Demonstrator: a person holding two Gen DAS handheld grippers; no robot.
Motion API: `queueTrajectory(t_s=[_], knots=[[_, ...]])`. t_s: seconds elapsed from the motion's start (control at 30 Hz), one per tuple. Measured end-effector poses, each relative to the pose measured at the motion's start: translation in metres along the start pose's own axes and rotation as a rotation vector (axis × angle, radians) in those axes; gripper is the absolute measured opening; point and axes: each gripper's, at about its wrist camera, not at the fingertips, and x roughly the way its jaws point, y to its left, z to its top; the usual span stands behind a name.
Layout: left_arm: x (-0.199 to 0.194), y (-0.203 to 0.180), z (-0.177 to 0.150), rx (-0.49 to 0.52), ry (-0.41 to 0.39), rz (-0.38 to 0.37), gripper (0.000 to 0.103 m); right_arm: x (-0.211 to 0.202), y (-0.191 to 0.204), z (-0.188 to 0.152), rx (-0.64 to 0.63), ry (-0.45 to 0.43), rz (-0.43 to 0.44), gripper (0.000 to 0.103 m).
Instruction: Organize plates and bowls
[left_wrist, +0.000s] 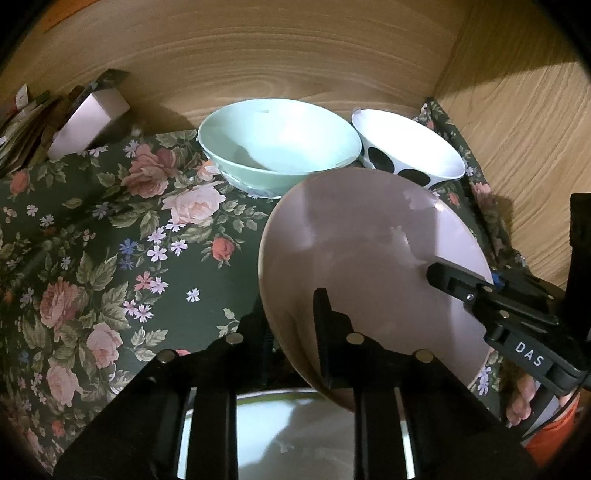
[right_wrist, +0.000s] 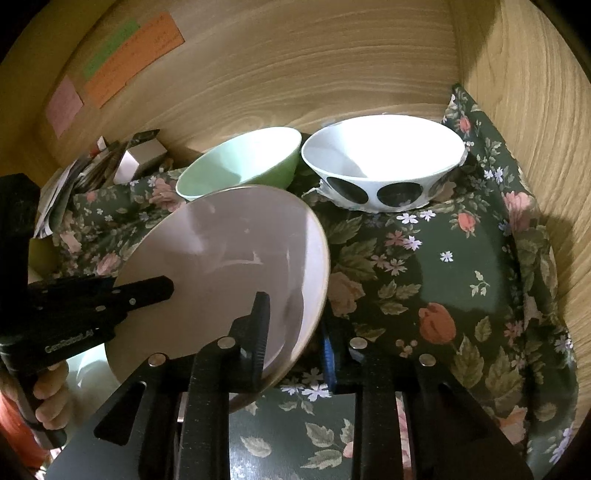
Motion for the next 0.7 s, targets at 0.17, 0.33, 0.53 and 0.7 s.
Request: queueTrajectory(t_s=[0.17, 0.33, 0.53, 0.7], knots=[[-0.001, -0.002, 0.0, 0.005, -0.005, 0.015, 0.02, -0.003, 0.001, 0.0, 0.005, -0.014, 0.001, 0.022], [-0.014, -0.003, -0.002, 0.003, -0.041, 0.003, 0.02, -0.014, 0.006, 0.001, -0.006, -0.045, -0.008, 0.022], [-0.039, -0.006, -0.007, 0.007, -0.098, -0.009, 0.02, -0.031, 0.015, 0.003, -0.015, -0.085, -0.007, 0.022], [-0.054, -0.006, -0.01, -0.002, -0.13, -0.013, 0.02, -0.046, 0.027, 0.002, -0.034, -0.114, -0.004, 0.022]])
